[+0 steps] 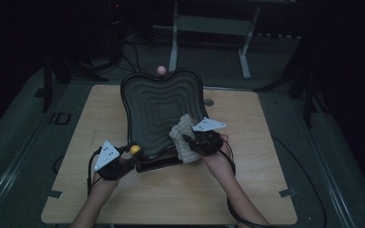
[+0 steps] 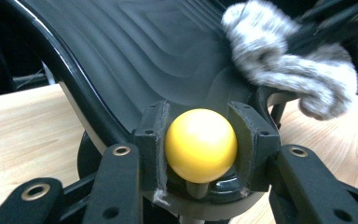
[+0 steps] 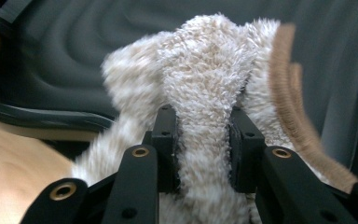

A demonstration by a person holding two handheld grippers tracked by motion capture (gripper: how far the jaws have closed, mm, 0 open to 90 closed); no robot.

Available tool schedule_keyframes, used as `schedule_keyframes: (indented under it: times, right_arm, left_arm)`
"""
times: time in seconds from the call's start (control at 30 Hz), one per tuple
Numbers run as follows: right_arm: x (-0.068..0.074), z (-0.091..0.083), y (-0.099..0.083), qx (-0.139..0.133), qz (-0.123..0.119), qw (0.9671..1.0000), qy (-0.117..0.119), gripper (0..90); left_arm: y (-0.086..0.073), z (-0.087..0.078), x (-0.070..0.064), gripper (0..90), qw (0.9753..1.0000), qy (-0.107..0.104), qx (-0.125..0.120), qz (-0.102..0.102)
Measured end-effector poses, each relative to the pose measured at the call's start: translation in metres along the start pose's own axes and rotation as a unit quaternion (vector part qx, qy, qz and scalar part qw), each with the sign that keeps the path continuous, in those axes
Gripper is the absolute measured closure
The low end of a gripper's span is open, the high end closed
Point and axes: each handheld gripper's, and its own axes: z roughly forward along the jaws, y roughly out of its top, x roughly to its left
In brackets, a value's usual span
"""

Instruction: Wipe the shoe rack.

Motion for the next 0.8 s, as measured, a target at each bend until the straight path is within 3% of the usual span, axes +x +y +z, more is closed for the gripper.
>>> schedule_keyframes:
  times: [0.13,0.17,0.3,0.5,0.63,0.7,0.8]
  right_arm:
    - [0.010,-0.029,0.011,-0.032,-0.015,0.9994,0.003,68.9]
    - [0.010,-0.029,0.011,-0.032,-0.015,0.9994,0.003,68.9]
    - [0.018,-0.070,0.016,-0.068,-0.027,0.9972,-0.013,69.0]
    - [0.008,-0.117,0.004,-0.099,-0.018,0.9939,-0.045,69.0]
    - [0.000,-0.123,-0.017,-0.087,-0.001,0.9947,-0.056,69.0]
    - [-0.002,-0.118,-0.027,-0.075,0.009,0.9956,-0.055,69.0]
    - [-0.004,-0.105,-0.041,-0.056,0.023,0.9969,-0.050,69.0]
  left_arm:
    - [0.000,0.000,0.002,59.0,1.0000,-0.006,0.000,0.000]
    - [0.000,0.000,0.002,59.1,1.0000,-0.006,0.000,0.000]
    - [0.000,0.000,0.001,59.1,1.0000,-0.005,0.003,0.003]
    - [0.000,0.000,0.000,58.7,1.0000,0.000,0.003,0.007]
    - [0.001,0.001,-0.002,56.5,0.9999,0.003,0.005,0.012]
    - [0.001,0.002,-0.005,53.4,0.9997,0.008,0.006,0.021]
    - [0.001,0.001,-0.002,59.1,0.9998,0.009,0.005,0.014]
